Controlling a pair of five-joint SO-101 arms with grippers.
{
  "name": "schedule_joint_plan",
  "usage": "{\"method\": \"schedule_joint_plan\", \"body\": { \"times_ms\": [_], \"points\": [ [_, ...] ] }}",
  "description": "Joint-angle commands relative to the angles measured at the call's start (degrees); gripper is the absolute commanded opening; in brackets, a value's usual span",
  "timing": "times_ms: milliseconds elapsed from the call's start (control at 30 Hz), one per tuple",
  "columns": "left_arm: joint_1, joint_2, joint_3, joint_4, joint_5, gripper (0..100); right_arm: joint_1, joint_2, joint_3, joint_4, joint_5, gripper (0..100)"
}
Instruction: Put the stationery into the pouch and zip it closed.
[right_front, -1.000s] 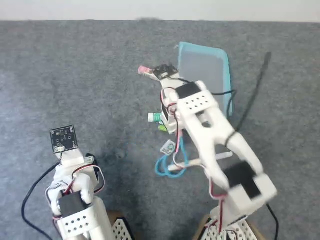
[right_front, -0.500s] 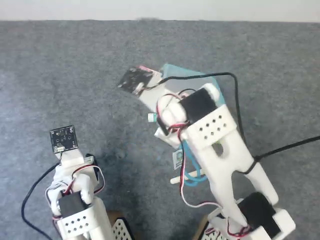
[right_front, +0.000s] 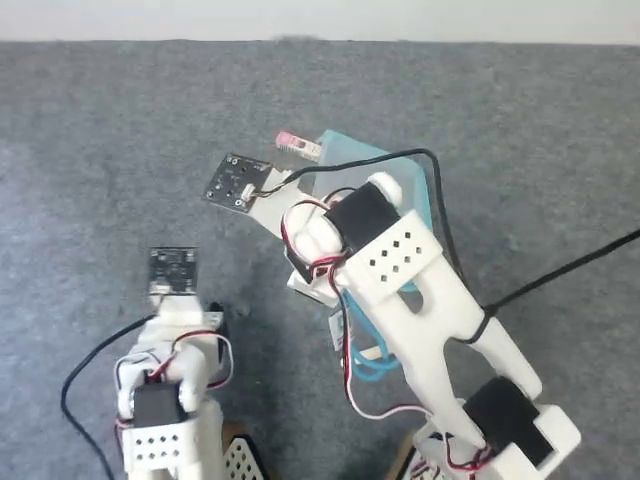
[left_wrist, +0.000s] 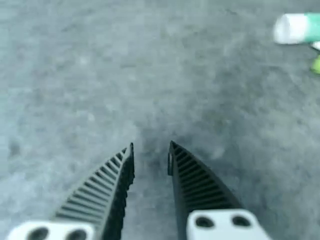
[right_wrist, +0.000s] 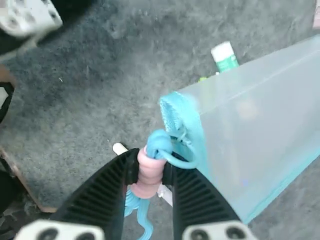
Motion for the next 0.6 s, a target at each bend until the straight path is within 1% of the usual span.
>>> {"method": "schedule_joint_plan", "body": {
  "times_ms": [0, 67, 167, 233, 300, 367, 433, 500, 567],
  "points": [
    [1.9, -1.4, -0.5, -3.1, 0.0, 11, -2.5, -0.6, -2.9, -2.1, -1.1, 0.7],
    [-0.6, -1.4, -0.5, -6.6, -4.0, 11, -3.6, -0.6, -2.9, -2.6, -1.1, 0.7],
    [-4.8, -1.4, -0.9, -18.2, -12.4, 11, -3.8, -0.6, -2.7, -4.0, -1.8, 0.7],
    [-7.4, -1.4, -3.4, -23.6, -12.5, 11, -3.7, -0.6, -2.7, -5.0, -2.9, 0.7],
    [-9.5, -1.4, -9.2, -23.1, -11.0, 11, -3.7, -0.6, -2.7, -5.3, -2.9, 0.7],
    [-10.2, -1.3, -16.7, -18.6, -8.0, 11, -3.8, -0.6, -2.7, -5.4, -2.8, 0.7],
    [-9.9, -0.6, -24.1, -14.5, -7.0, 11, -3.7, -0.6, -2.7, -5.4, -3.1, 0.7],
    [-8.4, 3.3, -30.9, -12.0, -6.9, 14, -3.6, -0.6, -2.7, -5.4, -3.2, 0.7],
    [-6.9, 11.0, -37.0, -9.9, -6.8, 19, -3.6, -0.6, -2.7, -5.3, -3.2, 0.7]
  ]
}}
